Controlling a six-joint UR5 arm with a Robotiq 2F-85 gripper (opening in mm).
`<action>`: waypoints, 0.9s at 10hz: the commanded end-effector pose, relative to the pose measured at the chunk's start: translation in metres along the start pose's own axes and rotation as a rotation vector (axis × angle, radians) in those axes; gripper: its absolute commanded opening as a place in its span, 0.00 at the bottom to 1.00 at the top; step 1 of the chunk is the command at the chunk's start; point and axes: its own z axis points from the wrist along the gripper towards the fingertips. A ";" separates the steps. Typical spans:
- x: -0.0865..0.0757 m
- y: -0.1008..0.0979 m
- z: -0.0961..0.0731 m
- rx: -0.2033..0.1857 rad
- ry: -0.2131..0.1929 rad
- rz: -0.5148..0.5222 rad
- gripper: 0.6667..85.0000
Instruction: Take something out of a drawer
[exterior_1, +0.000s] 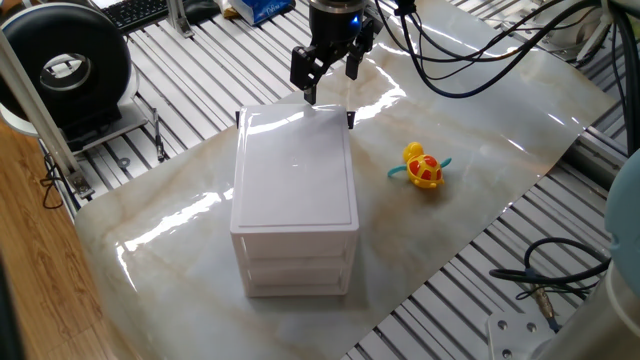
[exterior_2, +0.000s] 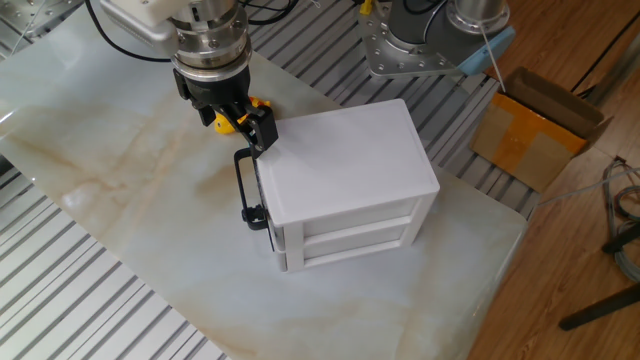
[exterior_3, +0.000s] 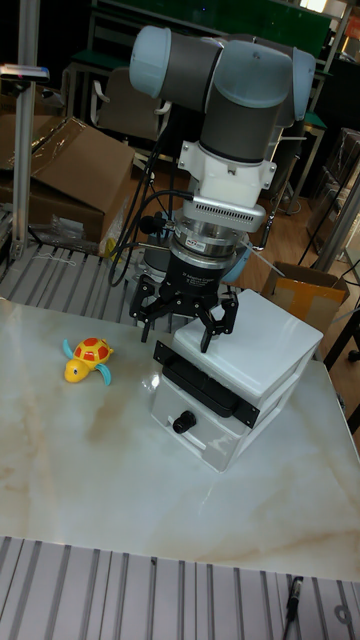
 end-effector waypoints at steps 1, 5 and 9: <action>0.000 0.002 0.000 0.000 0.000 0.000 0.99; -0.027 -0.003 -0.001 0.037 -0.101 -0.173 0.62; -0.027 -0.005 -0.001 0.043 -0.102 -0.182 0.61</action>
